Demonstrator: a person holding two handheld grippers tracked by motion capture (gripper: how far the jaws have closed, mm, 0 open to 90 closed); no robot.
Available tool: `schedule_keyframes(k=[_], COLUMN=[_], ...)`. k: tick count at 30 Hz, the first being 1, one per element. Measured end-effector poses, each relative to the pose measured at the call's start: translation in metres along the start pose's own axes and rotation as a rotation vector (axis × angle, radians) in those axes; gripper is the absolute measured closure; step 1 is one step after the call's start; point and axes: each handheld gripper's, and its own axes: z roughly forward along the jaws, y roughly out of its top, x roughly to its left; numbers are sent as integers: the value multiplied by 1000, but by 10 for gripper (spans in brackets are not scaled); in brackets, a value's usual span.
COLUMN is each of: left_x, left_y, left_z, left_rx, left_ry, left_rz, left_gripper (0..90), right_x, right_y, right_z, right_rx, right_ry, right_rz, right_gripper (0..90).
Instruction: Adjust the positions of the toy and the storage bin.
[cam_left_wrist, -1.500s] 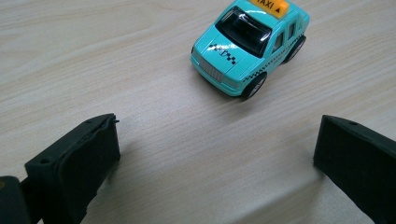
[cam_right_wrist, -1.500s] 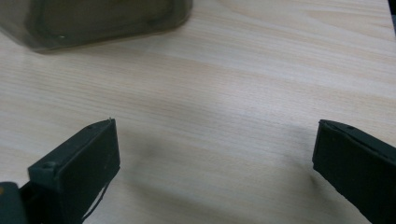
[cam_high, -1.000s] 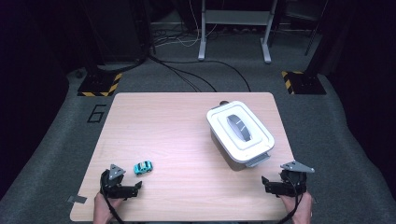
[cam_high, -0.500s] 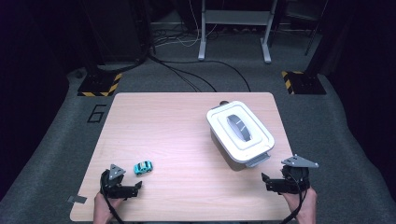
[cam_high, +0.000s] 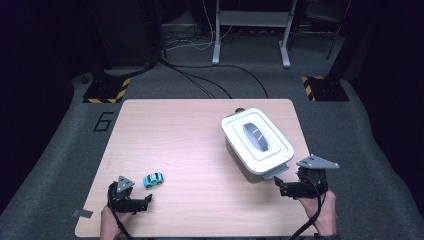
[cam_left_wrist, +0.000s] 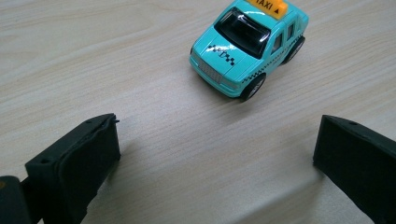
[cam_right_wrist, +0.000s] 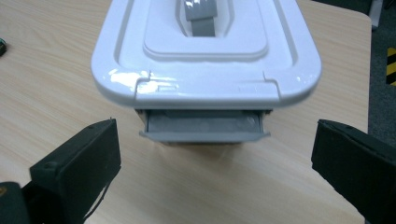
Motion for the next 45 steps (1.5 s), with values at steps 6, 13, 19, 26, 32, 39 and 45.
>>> schedule_keyframes(k=[6, 13, 19, 26, 32, 39, 45], left_x=[0, 0, 1, 0, 0, 0, 0], left_y=[0, 0, 0, 0, 0, 0, 0], left_z=[0, 0, 0, 0, 1, 1, 1], left_rx=[-1, -1, 7, 5, -7, -7, -7], left_ry=[-1, -2, -7, -7, -5, -6, -6], left_rz=[0, 0, 16, 13, 14, 15, 15], left_gripper=[0, 0, 1, 1, 1, 1, 1], right_x=[5, 5, 4, 0, -2, -4, -3], right_y=[16, 35, 48, 59, 69, 79, 84], right_z=[10, 25, 43, 56, 70, 84, 92], right_rx=[-15, 0, 16, 35, 35, 26, 35], right_ry=[17, 33, 49, 60, 50, 33, 20], right_rz=[-25, -49, -58, -56, -44, -50, -60], right_gripper=[4, 0, 0, 0, 82, 295, 447])
